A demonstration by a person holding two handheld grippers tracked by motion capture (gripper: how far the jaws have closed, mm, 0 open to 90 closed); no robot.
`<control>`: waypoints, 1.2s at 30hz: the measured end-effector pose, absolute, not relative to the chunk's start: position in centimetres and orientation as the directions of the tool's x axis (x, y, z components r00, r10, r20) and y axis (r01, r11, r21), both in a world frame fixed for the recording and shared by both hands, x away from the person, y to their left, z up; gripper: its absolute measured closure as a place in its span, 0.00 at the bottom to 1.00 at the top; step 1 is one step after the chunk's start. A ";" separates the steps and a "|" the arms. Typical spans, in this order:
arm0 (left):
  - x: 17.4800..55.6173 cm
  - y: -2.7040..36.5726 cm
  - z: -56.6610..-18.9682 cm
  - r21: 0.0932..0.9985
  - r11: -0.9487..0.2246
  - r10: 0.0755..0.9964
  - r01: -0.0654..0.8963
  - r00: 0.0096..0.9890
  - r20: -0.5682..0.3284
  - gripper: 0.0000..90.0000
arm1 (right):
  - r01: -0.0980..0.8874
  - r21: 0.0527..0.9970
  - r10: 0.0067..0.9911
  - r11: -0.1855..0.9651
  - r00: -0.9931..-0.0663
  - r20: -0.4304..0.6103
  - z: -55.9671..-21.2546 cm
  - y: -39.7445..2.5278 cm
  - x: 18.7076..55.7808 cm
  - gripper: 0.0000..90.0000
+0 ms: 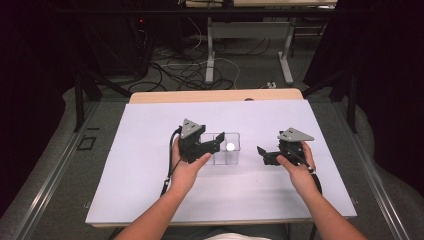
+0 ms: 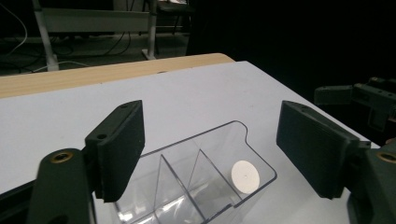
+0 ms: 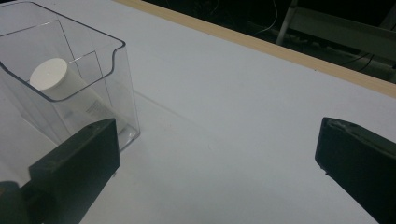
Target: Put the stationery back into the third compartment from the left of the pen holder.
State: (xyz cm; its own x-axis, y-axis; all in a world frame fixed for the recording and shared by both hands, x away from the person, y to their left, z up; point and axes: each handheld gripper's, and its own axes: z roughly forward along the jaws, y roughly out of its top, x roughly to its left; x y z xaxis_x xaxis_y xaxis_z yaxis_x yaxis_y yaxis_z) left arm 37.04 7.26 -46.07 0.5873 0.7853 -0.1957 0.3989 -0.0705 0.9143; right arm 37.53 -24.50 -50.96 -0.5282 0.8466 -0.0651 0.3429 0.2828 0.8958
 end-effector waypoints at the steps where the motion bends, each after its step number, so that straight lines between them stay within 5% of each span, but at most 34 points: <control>1: 37.0 7.7 -45.8 0.913 -0.075 0.790 0.400 0.583 -0.190 0.23 | 0.340 0.896 0.845 0.286 -0.530 -0.069 -51.0 -24.5 37.6 0.00; 13: 36.9 12.9 -45.4 0.900 -0.085 0.838 0.427 0.519 -0.168 0.02 | 0.334 0.897 0.848 0.290 -0.524 -0.079 -51.0 -24.7 37.6 0.00; 36: 36.1 21.9 -49.1 0.850 -0.043 0.912 0.525 0.369 -0.182 0.00 | 0.370 0.888 0.860 0.272 -0.507 -0.052 -51.5 -25.1 37.6 0.00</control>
